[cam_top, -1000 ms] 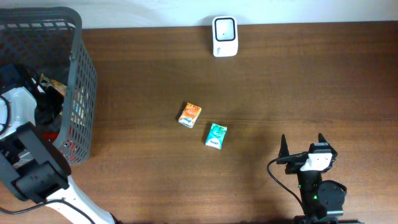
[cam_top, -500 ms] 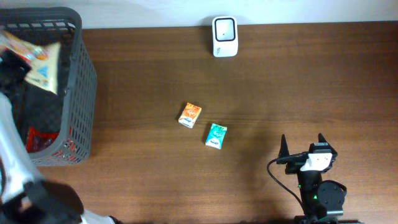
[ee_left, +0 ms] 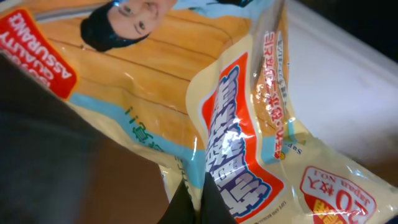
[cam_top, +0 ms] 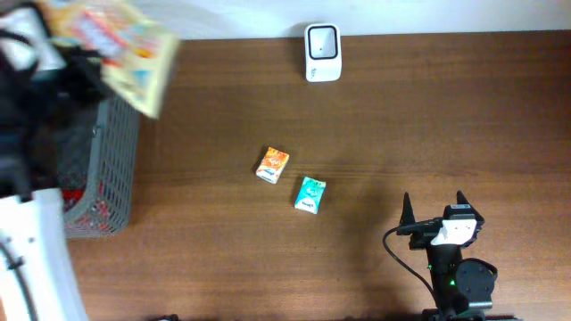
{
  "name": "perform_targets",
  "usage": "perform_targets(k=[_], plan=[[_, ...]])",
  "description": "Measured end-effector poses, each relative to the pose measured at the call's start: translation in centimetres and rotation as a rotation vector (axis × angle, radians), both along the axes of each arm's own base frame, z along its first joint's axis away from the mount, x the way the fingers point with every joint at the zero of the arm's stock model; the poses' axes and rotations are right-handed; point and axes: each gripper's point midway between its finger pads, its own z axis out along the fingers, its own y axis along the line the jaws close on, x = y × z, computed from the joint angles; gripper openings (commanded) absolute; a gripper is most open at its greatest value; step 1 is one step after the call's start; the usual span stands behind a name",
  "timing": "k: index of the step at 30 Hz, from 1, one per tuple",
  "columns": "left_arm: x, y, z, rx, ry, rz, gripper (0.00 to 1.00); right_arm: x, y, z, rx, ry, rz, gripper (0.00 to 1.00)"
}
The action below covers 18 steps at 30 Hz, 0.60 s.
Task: Scan the item barcode
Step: 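Carry the yellow snack bag out and drop it right of the boxes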
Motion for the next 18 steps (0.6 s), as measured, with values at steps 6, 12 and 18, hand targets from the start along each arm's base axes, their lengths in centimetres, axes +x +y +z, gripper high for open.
perform_targets(k=[6,12,18], plan=[[1.2,-13.4,-4.9,-0.003,0.131,-0.335,0.00,0.0,0.0,0.0,0.000,0.000,0.000,0.98],[3.4,-22.2,-14.1,0.072,0.306,-0.480,0.00,0.0,0.0,0.0,0.000,0.000,0.000,0.98],[3.9,-29.3,-23.7,0.137,0.441,-0.593,0.00,0.0,0.0,0.0,0.000,0.000,0.000,0.98]])
